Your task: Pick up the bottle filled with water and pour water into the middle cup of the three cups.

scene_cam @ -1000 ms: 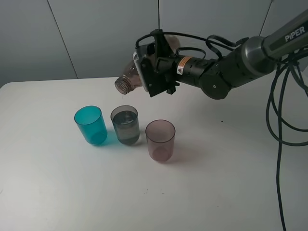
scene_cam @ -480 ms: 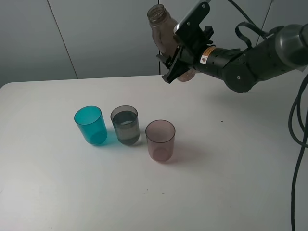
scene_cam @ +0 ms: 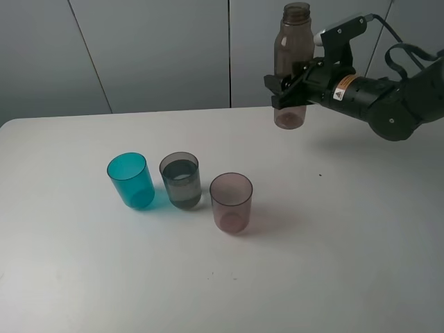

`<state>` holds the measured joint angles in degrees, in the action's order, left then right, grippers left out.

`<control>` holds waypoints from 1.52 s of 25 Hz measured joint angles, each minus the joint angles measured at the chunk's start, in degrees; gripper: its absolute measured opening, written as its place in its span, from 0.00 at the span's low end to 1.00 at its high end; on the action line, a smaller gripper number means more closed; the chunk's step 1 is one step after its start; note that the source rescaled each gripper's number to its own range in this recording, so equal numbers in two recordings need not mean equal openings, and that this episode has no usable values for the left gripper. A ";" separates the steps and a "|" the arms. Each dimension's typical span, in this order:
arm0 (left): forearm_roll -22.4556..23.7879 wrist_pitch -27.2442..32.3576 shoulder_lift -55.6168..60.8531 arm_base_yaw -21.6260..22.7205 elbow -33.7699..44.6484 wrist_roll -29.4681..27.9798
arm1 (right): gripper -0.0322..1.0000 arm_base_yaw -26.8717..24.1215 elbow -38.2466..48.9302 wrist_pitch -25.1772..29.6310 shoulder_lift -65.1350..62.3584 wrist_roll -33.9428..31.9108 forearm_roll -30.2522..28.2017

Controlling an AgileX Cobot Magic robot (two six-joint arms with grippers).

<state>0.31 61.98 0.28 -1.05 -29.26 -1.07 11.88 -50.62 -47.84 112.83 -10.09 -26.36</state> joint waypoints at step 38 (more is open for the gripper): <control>0.11 0.00 0.00 0.00 0.00 0.00 | 0.06 -2.01 0.00 -12.76 14.85 2.22 -1.64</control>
<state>0.43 61.98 0.28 -1.05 -29.26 -1.07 9.87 -50.62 -60.59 127.68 -7.87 -28.00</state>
